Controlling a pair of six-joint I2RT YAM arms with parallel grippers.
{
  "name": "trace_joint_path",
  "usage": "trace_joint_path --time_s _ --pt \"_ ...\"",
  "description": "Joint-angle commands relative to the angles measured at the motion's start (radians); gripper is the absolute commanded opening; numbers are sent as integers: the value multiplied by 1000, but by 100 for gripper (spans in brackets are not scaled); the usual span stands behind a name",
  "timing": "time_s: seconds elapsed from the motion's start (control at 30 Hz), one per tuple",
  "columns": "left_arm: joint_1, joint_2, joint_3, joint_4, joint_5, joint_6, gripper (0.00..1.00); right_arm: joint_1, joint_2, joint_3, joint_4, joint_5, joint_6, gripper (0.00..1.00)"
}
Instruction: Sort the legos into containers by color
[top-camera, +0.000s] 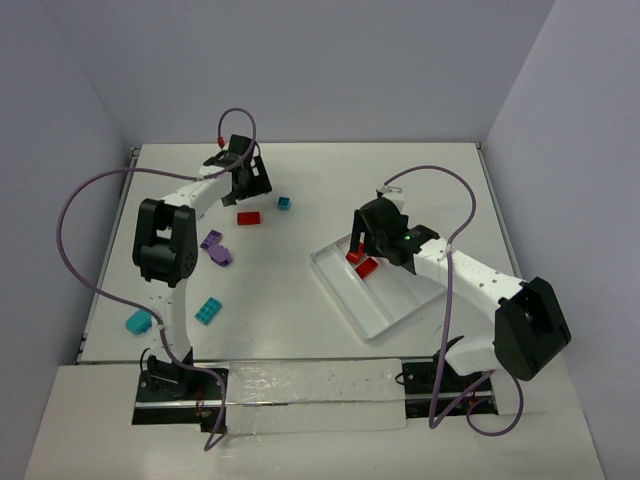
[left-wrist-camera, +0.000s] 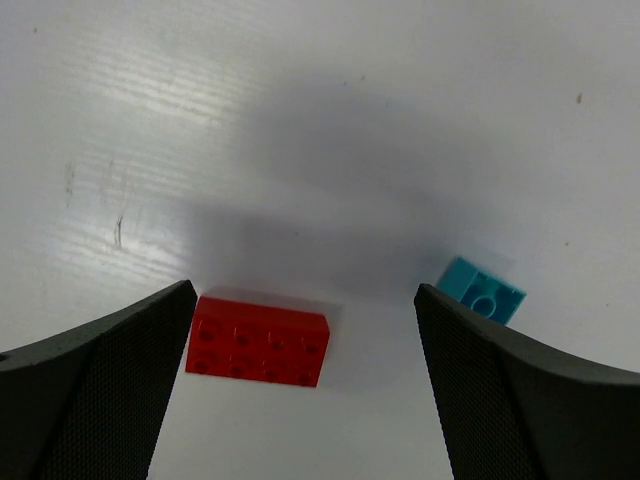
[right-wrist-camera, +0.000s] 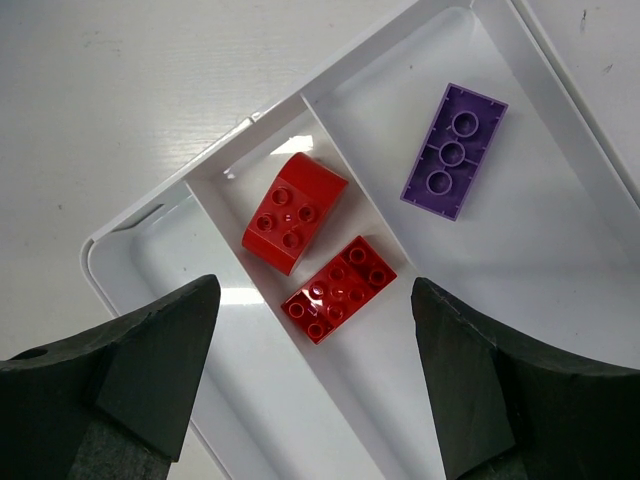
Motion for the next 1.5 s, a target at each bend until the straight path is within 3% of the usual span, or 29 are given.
trace_joint_path --time_s 0.0,0.17,0.47,0.7,0.97,1.03,1.1,1.23,1.27,1.37,1.4,1.47 --pt "1 78 140 -12 -31 -30 99 9 -32 10 -9 19 6 85" --pt "1 116 155 -48 -48 -77 99 13 -23 8 -13 14 11 85" --pt "-36 6 -64 56 26 -45 99 27 -16 15 -21 12 17 86" --pt "-116 -44 -133 -17 -2 -64 99 36 -3 23 -25 15 21 86" --pt "-148 -88 -260 23 -21 -110 97 52 2 31 -29 17 23 86" --pt "-152 -64 -239 -1 -39 -107 90 55 2 34 -31 19 23 86" --pt "-156 -39 -216 -16 -53 -104 77 56 1 37 -33 22 24 86" --pt "-164 -40 -215 -18 -80 -93 46 59 4 41 -34 22 25 86" --pt "-165 -47 -217 -15 -83 -86 33 59 4 42 -34 23 25 86" --pt "-166 -67 -211 -29 -101 -73 6 60 3 48 -41 32 24 86" --pt "-168 -82 -209 -38 -107 -68 0 61 -1 51 -46 36 24 86" --pt "-176 -134 -211 -52 -113 -54 0 61 -20 55 -57 50 22 86"
